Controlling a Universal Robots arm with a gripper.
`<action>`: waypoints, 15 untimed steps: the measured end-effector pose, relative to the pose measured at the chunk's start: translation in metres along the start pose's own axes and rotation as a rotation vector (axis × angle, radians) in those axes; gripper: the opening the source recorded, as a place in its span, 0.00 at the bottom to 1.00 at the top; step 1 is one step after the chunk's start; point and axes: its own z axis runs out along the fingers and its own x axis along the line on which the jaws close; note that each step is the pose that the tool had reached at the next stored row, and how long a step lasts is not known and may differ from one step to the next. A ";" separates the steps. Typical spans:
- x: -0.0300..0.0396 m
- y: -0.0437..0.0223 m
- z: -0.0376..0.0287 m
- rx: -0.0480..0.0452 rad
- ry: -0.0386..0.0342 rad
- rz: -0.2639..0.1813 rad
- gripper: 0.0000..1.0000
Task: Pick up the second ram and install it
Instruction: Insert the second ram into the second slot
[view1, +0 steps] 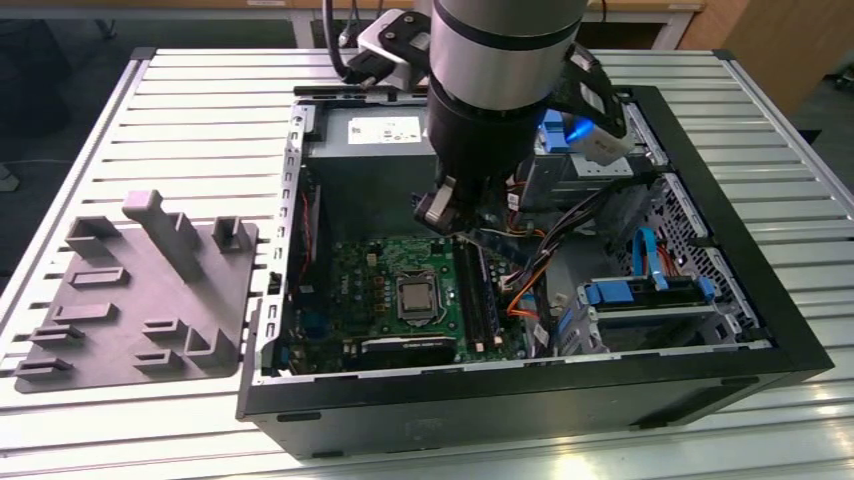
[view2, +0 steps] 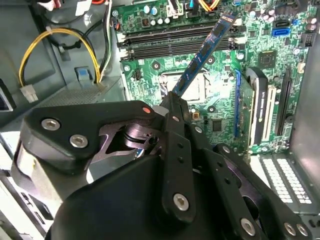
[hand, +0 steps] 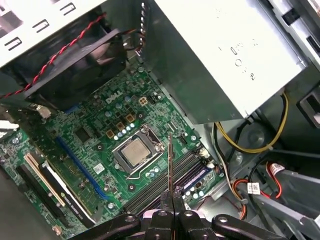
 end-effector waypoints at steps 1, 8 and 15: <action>0.0000 0.0000 0.0000 0.0011 -0.0006 0.009 0.12; -0.0001 -0.0002 0.0002 0.0088 -0.0049 0.069 0.12; -0.0001 -0.0003 0.0006 0.0174 -0.0096 0.137 0.12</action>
